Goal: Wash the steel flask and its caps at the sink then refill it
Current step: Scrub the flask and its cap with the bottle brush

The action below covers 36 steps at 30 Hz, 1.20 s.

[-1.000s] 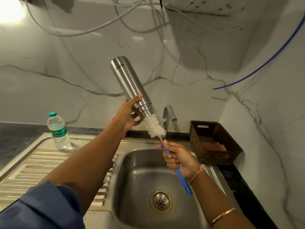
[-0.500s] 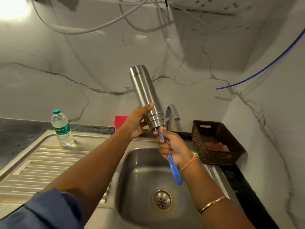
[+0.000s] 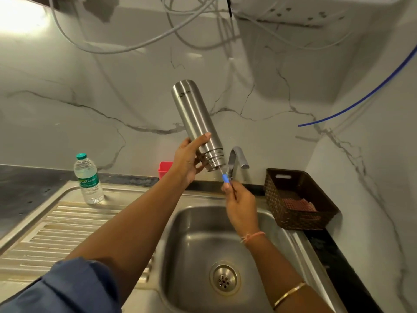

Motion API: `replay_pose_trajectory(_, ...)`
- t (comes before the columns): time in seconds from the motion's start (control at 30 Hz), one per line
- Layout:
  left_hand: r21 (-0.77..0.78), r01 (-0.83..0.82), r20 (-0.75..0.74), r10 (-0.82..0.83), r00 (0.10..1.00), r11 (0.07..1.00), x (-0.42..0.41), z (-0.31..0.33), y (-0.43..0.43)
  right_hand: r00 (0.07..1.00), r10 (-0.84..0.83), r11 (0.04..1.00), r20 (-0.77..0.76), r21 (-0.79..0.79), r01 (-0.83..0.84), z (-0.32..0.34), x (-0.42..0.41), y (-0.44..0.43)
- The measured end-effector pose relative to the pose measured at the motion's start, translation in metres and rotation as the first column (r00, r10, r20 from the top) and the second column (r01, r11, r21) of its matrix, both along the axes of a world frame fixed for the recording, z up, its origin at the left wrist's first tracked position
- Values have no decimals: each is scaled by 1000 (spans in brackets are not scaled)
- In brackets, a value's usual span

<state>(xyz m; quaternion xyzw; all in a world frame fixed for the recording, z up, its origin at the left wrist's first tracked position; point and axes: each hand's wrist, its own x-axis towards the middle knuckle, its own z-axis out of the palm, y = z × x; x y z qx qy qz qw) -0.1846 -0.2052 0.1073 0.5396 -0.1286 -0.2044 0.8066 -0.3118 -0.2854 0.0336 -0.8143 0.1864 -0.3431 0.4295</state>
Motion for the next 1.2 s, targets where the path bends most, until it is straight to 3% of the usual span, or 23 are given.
replay_pose_trajectory(0.07, -43, 16, -81, -19, 997, 999, 5, 2, 3, 958, 280, 797, 62, 541, -268, 11, -6, -4)
replay_pose_trajectory(0.1, -53, 16, -101, -21, 995, 998, 7, 2, 4, 944, 320, 720, 73, 629, -293, 14, -8, -6)
replay_pose_trajectory(0.13, -47, 10, -99, -14, 995, 999, 7, 1, 4, 949, 313, 743, 44, 610, -274, 14, -6, -7)
replay_pose_trajectory(0.17, -33, -3, -87, 0, 996, 999, 7, -1, 3, 964, 266, 838, -9, 495, -227, 13, -6, -4)
replay_pose_trajectory(0.23, -13, -34, -64, 33, 997, 999, 5, -4, 0, 987, 17, 1000, -158, 0, -17, 7, -1, 4)
replay_pose_trajectory(0.3, -14, -37, -69, 36, 997, 999, 2, -5, -2, 944, -287, 869, -164, -459, 184, 3, 0, 7)
replay_pose_trajectory(0.37, -12, -20, -75, 19, 997, 1000, 0, -5, -5, 953, -299, 827, -44, -510, 236, 4, 0, 9)
replay_pose_trajectory(0.43, -1, 31, -55, -31, 998, 1000, -5, -6, -7, 985, -172, 948, -15, -274, 162, 10, 3, 8)
replay_pose_trajectory(0.5, -3, 87, -47, -87, 995, 996, -9, -8, -8, 1000, -3, 974, 28, 226, -4, 18, 8, 6)
replay_pose_trajectory(0.57, -7, 118, -29, -118, 993, 993, -8, -7, -7, 977, 175, 710, 117, 672, -208, 25, 5, 6)
replay_pose_trajectory(0.63, -2, 142, 10, -142, 990, 990, -6, -3, -5, 924, 296, 414, 241, 839, -352, 33, -1, 6)
replay_pose_trajectory(0.67, 1, 145, 29, -145, 989, 989, -4, 0, -5, 916, 314, 385, 252, 848, -365, 35, -2, 7)
replay_pose_trajectory(0.73, 7, 117, 54, -117, 992, 993, 0, 4, -5, 959, 257, 659, 121, 704, -265, 38, 1, 13)
replay_pose_trajectory(0.8, 7, 64, 60, -64, 996, 998, 2, 8, -6, 999, 33, 973, -31, 231, -25, 36, 7, 18)
replay_pose_trajectory(0.83, 0, 43, 55, -42, 998, 999, 3, 9, -7, 993, -107, 990, -46, -94, 103, 31, 8, 18)
replay_pose_trajectory(0.87, -12, 32, 43, -31, 999, 999, 3, 9, -8, 973, -230, 907, -5, -363, 213, 25, 7, 16)
replay_pose_trajectory(0.93, -28, 30, 17, -30, 999, 999, 2, 8, -8, 950, -301, 750, 85, -594, 291, 15, 7, 11)
replay_pose_trajectory(1.0, -16, 33, 11, -33, 999, 999, 2, 5, -7, 982, -185, 888, 48, -420, 188, 13, 7, 7)
replay_pose_trajectory(1.03, -14, 36, 3, -36, 999, 999, 4, 5, -5, 998, -33, 992, 49, -116, 39, 15, 7, 5)
replay_pose_trajectory(1.07, -19, 43, -13, -43, 999, 999, 6, 5, -3, 986, 144, 951, 86, 263, -162, 18, 6, 4)
replay_pose_trajectory(1.1, -26, 55, -30, -56, 998, 998, 8, 6, -1, 956, 256, 778, 145, 556, -293, 21, 3, 3)
replay_pose_trajectory(1.13, -30, 66, -39, -67, 997, 997, 9, 5, 1, 932, 308, 611, 192, 711, -348, 24, 1, 3)
replay_pose_trajectory(1.2, -12, 73, -18, -73, 997, 997, 10, 3, 2, 927, 318, 562, 196, 749, -351, 25, 1, 3)
